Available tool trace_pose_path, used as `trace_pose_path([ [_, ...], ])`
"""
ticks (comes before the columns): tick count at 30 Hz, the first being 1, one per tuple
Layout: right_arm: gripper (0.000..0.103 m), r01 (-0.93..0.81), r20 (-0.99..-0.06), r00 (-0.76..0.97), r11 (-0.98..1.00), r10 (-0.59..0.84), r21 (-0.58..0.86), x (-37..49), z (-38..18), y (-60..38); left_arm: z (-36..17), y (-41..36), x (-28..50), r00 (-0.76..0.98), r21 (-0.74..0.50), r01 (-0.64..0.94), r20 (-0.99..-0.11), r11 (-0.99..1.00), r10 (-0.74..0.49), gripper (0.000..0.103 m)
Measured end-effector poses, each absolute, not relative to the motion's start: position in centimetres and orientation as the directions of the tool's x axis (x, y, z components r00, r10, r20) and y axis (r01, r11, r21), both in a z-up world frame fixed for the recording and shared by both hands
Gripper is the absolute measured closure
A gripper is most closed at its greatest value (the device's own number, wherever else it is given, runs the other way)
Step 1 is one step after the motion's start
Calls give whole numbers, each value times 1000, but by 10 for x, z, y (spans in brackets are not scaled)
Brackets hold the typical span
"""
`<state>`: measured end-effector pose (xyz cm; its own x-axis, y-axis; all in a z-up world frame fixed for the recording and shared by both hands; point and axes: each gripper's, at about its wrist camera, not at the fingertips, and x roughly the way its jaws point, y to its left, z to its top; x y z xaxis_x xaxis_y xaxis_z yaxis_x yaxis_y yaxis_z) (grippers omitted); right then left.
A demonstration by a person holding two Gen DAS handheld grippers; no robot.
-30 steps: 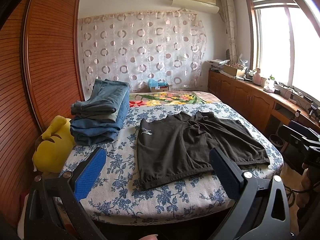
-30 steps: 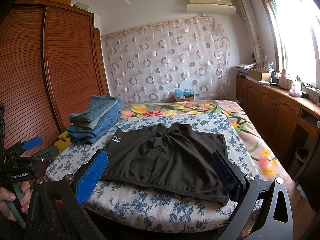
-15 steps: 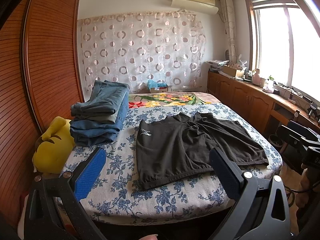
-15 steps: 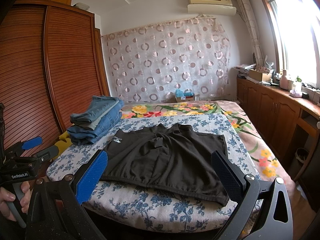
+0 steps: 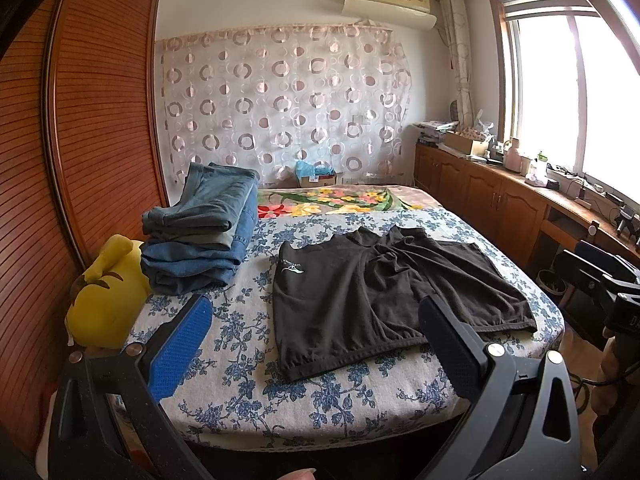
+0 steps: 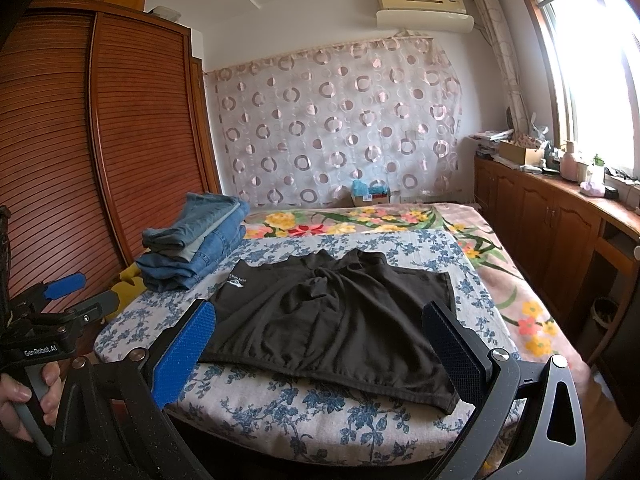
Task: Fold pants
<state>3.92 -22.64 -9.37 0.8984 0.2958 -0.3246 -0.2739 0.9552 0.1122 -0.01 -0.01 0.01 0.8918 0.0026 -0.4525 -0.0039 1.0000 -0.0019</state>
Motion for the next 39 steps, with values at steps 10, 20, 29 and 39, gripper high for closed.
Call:
trace_pose_path([
  [10,0,-275,-325,898,955,297,113,39,-94,-227,0,0,0,892,-2,-3,-453,1000,2,0],
  [20,0,-271,-345,891,955,295,117,44,-101,-237,-8,2,19,872,-9,19,-488,1000,-21,0],
  [29,0,-269,-384,881,960,276,73,62,-100,-251,-24,-1,46,850,-5,81,-521,997,-71,0],
  [39,6,-259,-415,871,963,263,67,89,-94,-266,-46,-9,77,809,-29,156,-569,987,-144,0],
])
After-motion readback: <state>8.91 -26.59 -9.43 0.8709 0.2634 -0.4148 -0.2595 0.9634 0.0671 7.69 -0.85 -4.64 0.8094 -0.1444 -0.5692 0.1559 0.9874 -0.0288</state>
